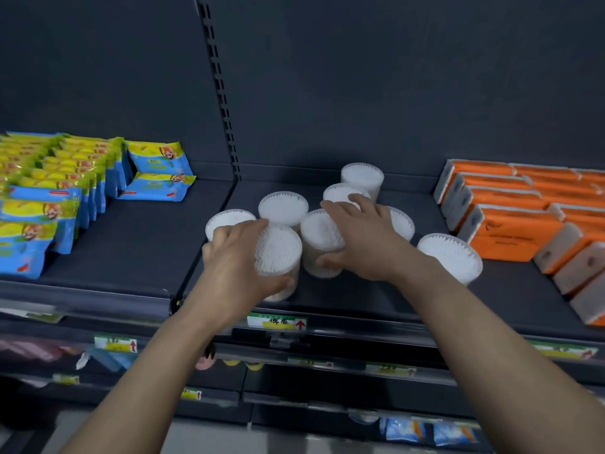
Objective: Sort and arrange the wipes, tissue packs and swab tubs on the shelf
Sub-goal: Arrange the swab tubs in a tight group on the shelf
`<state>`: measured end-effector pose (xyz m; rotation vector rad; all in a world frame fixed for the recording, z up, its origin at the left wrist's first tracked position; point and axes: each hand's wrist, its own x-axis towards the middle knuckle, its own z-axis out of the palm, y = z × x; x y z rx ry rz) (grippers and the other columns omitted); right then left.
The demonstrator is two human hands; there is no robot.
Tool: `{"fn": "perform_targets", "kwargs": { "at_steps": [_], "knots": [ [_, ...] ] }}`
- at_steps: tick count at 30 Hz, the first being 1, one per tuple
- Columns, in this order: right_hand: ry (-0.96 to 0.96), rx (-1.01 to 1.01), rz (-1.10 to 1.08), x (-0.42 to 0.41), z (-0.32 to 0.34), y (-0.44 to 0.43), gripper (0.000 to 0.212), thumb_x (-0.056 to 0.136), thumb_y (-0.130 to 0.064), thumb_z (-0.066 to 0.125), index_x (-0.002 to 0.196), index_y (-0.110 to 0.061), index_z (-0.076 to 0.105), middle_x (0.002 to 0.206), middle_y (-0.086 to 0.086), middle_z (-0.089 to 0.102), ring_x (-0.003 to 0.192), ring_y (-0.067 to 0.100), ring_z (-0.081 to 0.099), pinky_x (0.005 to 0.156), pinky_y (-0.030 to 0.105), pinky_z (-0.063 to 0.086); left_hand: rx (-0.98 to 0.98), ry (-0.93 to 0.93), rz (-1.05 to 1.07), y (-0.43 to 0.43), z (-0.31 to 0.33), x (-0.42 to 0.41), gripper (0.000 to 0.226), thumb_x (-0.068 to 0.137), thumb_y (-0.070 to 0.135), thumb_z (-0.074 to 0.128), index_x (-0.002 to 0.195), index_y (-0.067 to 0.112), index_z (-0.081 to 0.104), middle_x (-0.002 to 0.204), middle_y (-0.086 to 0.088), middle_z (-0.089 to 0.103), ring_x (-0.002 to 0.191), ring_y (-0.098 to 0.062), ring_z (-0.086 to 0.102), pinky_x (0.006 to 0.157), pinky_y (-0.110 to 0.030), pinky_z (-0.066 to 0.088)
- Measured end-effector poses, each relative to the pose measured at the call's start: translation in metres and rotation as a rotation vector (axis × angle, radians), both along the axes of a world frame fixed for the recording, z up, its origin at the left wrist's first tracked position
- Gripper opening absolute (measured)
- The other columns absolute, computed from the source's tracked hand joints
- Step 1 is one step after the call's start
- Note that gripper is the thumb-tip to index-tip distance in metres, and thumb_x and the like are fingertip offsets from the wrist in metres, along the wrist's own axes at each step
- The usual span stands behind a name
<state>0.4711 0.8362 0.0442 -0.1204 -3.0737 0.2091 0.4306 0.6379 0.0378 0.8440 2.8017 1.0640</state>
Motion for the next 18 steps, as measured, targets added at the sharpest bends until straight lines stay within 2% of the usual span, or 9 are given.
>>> {"fn": "perform_targets", "kwargs": {
  "at_steps": [1,3,4,6,8,10,12,14,18],
  "knots": [
    [-0.01,0.004,-0.007,-0.001,-0.001,0.0,0.087,0.082,-0.053,0.059,0.148,-0.021,0.012,0.154,-0.001,0.022,0.144,0.025,0.003,0.112,0.045,0.012,-0.009,0.007,0.007,0.002,0.001,-0.002,0.081,0.071,0.03,0.076,0.138,0.031,0.032,0.093,0.04,0.014,0.101,0.0,0.016,0.101,-0.029,0.024],
    [-0.031,0.002,-0.014,-0.003,-0.002,0.0,0.087,0.083,-0.051,0.058,0.149,-0.021,0.01,0.156,-0.002,0.019,0.145,0.025,-0.002,0.114,0.047,0.01,-0.031,0.022,0.009,0.005,-0.001,-0.009,0.079,0.072,0.035,0.075,0.138,0.03,0.032,0.094,0.037,0.016,0.104,-0.001,0.012,0.102,-0.029,0.02],
    [-0.035,0.004,-0.017,-0.004,-0.002,0.0,0.087,0.084,-0.051,0.058,0.149,-0.021,0.009,0.156,-0.002,0.017,0.145,0.026,-0.003,0.115,0.047,0.009,-0.053,0.043,-0.002,0.006,-0.003,-0.012,0.078,0.072,0.038,0.073,0.138,0.03,0.032,0.1,0.034,0.021,0.109,-0.002,0.01,0.102,-0.028,0.017],
    [-0.041,0.006,-0.025,-0.005,-0.003,0.001,0.088,0.084,-0.051,0.059,0.149,-0.022,0.008,0.157,-0.002,0.016,0.145,0.026,-0.005,0.116,0.048,0.008,-0.123,0.135,-0.053,0.008,-0.01,-0.022,0.079,0.07,0.051,0.07,0.137,0.029,0.034,0.125,0.025,0.032,0.12,-0.007,0.01,0.102,-0.027,0.009],
    [-0.052,0.0,-0.03,-0.006,-0.003,0.001,0.088,0.083,-0.05,0.059,0.149,-0.022,0.008,0.157,-0.002,0.015,0.145,0.026,-0.006,0.116,0.048,0.007,-0.179,0.183,-0.091,0.007,-0.017,-0.031,0.09,0.059,0.071,0.06,0.136,0.03,0.037,0.14,0.017,0.032,0.127,-0.011,0.013,0.101,-0.026,0.005],
    [-0.06,-0.012,-0.034,-0.007,-0.003,0.0,0.09,0.082,-0.051,0.061,0.149,-0.022,0.009,0.157,-0.002,0.014,0.145,0.025,-0.005,0.116,0.046,0.006,-0.14,0.186,-0.108,0.005,-0.017,-0.036,0.099,0.05,0.083,0.042,0.133,0.031,0.041,0.139,0.016,0.032,0.128,-0.01,0.016,0.103,-0.029,0.006],
    [-0.061,-0.029,-0.041,-0.008,0.0,0.0,0.09,0.081,-0.051,0.062,0.149,-0.022,0.01,0.156,-0.003,0.014,0.145,0.024,-0.004,0.116,0.044,0.007,-0.052,0.183,-0.086,0.004,-0.01,-0.045,0.09,0.058,0.081,0.038,0.131,0.028,0.045,0.136,0.013,0.035,0.125,-0.011,0.02,0.108,-0.037,0.014],
    [-0.062,-0.033,-0.058,-0.009,0.002,0.0,0.089,0.08,-0.05,0.062,0.148,-0.021,0.014,0.155,-0.003,0.017,0.145,0.023,-0.001,0.115,0.042,0.008,-0.024,0.169,-0.04,0.002,-0.002,-0.057,0.071,0.074,0.069,0.049,0.13,0.026,0.046,0.135,0.009,0.037,0.124,-0.015,0.024,0.108,-0.041,0.021],
    [-0.043,-0.012,-0.094,-0.01,0.003,-0.002,0.081,0.08,-0.052,0.062,0.146,-0.021,0.025,0.151,-0.003,0.024,0.141,0.02,0.012,0.112,0.036,0.012,-0.177,0.052,0.033,-0.01,0.001,-0.08,0.051,0.084,0.041,0.059,0.131,0.025,0.045,0.138,0.002,0.036,0.126,-0.026,0.026,0.102,-0.042,0.025]
  ]
}}
